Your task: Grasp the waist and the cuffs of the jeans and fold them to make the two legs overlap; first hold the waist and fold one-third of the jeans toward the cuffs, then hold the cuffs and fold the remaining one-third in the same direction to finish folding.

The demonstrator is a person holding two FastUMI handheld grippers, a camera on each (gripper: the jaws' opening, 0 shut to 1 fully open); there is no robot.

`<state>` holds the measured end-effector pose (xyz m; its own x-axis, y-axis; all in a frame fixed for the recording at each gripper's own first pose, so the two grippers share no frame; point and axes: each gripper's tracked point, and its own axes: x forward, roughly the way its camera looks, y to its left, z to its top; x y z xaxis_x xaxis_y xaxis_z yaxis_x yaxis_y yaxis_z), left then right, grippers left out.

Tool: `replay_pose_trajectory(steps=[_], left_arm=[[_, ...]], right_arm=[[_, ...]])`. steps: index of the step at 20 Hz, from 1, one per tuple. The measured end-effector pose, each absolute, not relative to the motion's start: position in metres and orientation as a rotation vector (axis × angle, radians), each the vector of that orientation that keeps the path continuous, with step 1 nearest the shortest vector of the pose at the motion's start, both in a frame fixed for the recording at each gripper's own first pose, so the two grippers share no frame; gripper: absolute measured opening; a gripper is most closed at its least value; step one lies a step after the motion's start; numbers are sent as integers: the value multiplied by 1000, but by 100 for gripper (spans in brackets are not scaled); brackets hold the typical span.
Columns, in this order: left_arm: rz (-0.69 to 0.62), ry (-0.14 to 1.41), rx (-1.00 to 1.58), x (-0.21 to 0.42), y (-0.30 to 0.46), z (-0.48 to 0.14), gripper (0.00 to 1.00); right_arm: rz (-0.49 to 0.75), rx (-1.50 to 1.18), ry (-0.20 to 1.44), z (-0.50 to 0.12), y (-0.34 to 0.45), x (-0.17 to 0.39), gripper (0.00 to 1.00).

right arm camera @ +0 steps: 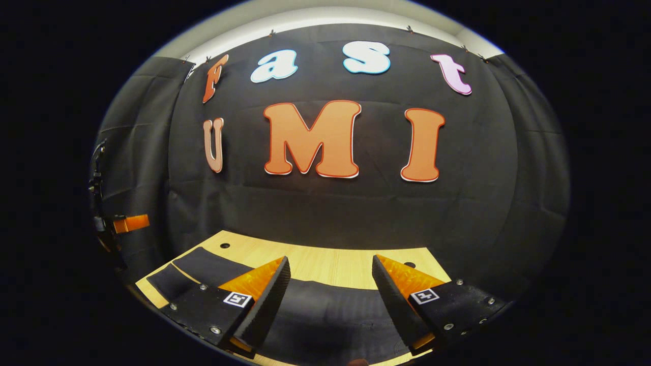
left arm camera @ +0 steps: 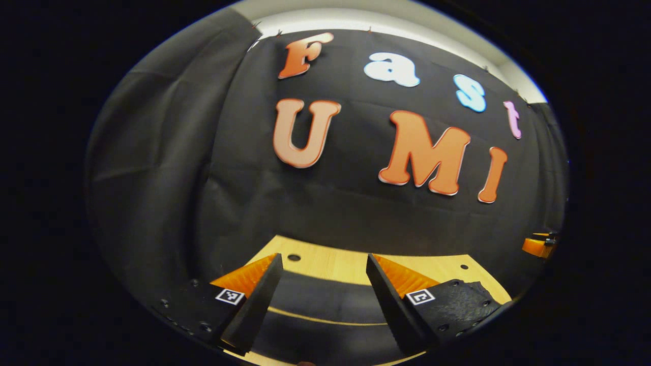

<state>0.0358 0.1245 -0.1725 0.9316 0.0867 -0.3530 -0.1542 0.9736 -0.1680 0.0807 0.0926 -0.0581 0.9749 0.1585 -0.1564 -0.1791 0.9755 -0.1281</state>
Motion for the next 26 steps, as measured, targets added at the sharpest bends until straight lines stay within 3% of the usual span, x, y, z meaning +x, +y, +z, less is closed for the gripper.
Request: replay_pose_trajectory(steps=[4, 10, 18, 26], left_arm=[[172, 549, -462, -7, 129, -245, 98], [375, 743, -780, -59, 147, -336, 98], [595, 837, -1166, -106, 163, -402, 98], [724, 860, -1219, -105, 177, -431, 98]], right_arm=[[233, -86, 191, -71, 107, 81, 98], [261, -79, 232, -83, 112, 92, 98], [286, 9, 304, -98, 108, 95, 97], [272, -2, 329, -100, 100, 102, 97]])
